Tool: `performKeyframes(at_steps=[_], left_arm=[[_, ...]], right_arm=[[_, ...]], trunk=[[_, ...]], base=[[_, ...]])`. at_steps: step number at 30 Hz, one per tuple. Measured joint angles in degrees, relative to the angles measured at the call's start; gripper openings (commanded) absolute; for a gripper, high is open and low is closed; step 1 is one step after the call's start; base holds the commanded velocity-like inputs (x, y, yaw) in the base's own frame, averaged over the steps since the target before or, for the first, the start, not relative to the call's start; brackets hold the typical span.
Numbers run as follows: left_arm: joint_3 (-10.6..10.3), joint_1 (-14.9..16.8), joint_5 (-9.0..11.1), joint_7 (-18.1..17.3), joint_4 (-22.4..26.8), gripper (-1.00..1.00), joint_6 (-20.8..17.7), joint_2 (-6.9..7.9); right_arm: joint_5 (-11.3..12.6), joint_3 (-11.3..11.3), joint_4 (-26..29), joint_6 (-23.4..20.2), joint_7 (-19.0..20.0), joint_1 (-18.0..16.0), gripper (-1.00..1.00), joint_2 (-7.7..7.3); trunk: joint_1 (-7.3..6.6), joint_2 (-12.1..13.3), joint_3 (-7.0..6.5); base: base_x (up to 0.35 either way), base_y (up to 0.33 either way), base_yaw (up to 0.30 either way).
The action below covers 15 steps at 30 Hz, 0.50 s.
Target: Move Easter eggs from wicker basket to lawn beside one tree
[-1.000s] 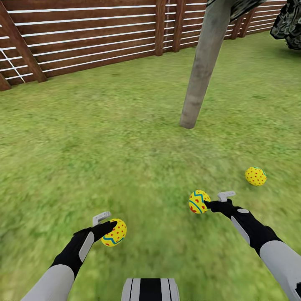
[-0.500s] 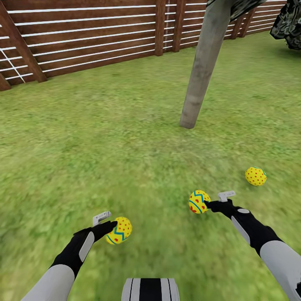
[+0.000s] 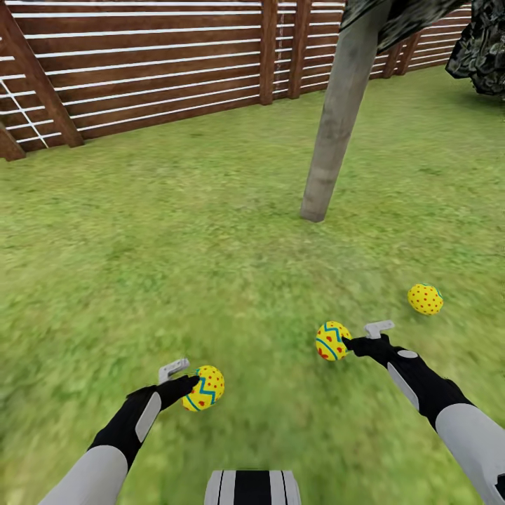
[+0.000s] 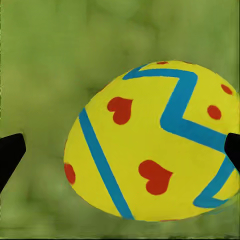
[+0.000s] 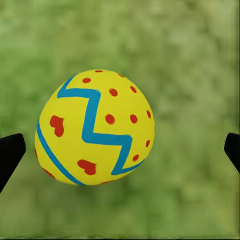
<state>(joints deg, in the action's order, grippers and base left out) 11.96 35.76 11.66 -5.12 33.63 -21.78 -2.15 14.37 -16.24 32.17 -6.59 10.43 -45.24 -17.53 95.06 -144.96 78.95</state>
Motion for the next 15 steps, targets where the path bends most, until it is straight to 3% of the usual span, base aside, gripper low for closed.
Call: performKeyframes(at_steps=[15], left_arm=[[-0.2, 0.0, -0.3, 0.0, -1.0, 1.0, 0.0, -0.78]], right_arm=[[0.0, -0.1, -0.3, 0.1, -0.1, 0.0, 1.0, 0.39]], trunk=[[-0.38, 0.2, -3.37]], base=[[-0.343, 0.0, 0.0]])
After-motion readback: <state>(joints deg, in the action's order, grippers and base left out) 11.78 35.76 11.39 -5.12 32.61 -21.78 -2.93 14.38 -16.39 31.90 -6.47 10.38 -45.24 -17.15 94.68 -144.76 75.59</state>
